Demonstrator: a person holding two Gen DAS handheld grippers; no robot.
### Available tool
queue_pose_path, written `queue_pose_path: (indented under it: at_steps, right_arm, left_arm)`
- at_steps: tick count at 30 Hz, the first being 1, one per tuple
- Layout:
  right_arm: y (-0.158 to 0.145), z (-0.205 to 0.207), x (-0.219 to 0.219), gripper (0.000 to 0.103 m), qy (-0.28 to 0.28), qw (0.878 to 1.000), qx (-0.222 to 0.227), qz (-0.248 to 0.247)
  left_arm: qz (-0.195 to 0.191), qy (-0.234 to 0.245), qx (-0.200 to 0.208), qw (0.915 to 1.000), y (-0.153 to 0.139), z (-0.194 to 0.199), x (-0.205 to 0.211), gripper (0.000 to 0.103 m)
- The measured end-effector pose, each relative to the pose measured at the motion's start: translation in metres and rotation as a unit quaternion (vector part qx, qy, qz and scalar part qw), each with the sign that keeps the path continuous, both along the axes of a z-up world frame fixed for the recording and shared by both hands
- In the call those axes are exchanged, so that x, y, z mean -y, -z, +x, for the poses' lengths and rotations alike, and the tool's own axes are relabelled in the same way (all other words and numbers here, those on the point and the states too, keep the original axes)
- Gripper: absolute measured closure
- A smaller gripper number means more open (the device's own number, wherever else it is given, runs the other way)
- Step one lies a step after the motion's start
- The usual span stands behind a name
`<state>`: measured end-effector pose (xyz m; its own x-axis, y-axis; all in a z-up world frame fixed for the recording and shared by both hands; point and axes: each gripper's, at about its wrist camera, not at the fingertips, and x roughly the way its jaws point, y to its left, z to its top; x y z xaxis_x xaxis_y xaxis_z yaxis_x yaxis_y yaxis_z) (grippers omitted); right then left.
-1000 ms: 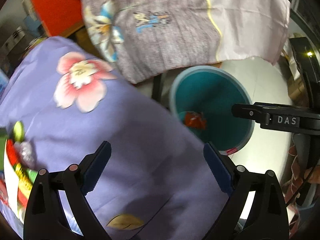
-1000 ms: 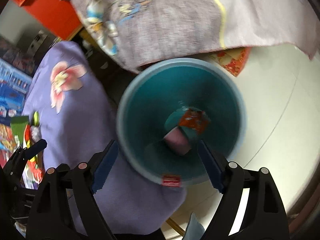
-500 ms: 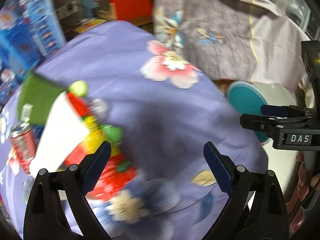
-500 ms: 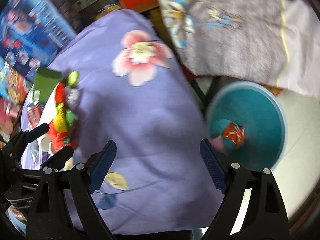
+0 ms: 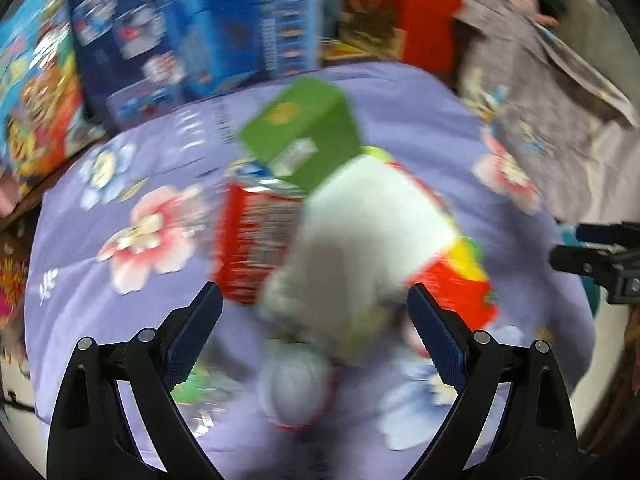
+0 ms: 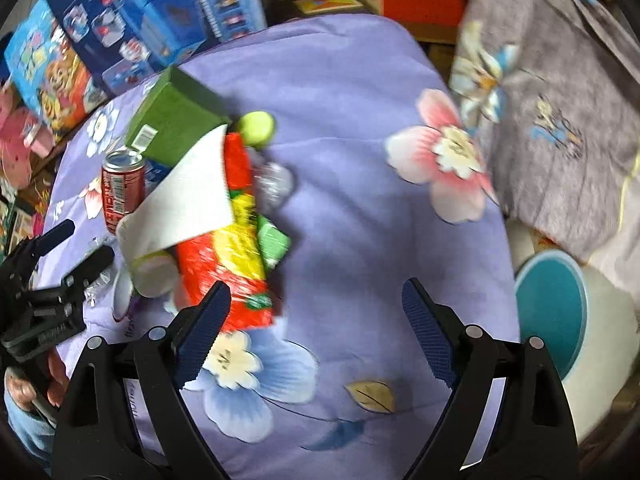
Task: Collect trash
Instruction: 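Return both grippers to the trash pile on the tablecloth, then grasp the red cola can with the left gripper while the right grasps the plastic bottle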
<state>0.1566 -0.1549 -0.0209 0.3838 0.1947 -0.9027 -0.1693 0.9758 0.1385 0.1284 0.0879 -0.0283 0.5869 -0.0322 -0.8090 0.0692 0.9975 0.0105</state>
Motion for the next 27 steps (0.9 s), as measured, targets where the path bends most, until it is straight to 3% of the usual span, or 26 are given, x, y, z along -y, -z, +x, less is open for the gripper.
queue_pose_path:
  at_steps: [5, 11, 17, 24, 25, 26, 27]
  right_arm:
    - [-0.003, 0.015, -0.04, 0.019, -0.028, 1.0, 0.001, -0.012]
    - [0.0, 0.041, -0.076, 0.019, -0.055, 0.998, 0.004, -0.041]
    - [0.008, 0.057, -0.084, 0.019, -0.063, 0.997, 0.017, -0.047]
    - [0.024, 0.065, -0.076, 0.019, -0.049, 0.998, 0.0, -0.036]
    - [0.024, 0.065, -0.075, 0.019, -0.047, 0.998, 0.0, -0.035]
    - [0.024, 0.064, -0.075, 0.019, -0.046, 0.998, 0.001, -0.036]
    - [0.022, 0.064, -0.075, 0.019, -0.046, 0.998, 0.003, -0.038]
  left_arm:
    - [-0.005, -0.04, -0.004, 0.9992, 0.012, 0.02, -0.037, 0.009]
    - [-0.006, -0.049, -0.006, 0.9988, 0.022, 0.036, -0.045, 0.009]
    - [0.011, -0.051, 0.004, 0.9986, 0.029, 0.056, -0.039, 0.009]
    - [0.026, -0.049, 0.001, 0.9985, 0.04, 0.068, -0.029, 0.01]
    - [0.023, -0.047, 0.003, 0.9986, 0.041, 0.068, -0.029, 0.012]
    - [0.016, -0.042, 0.003, 0.999, 0.041, 0.067, -0.028, 0.028]
    - [0.01, -0.039, -0.002, 0.9992, 0.042, 0.067, -0.028, 0.034]
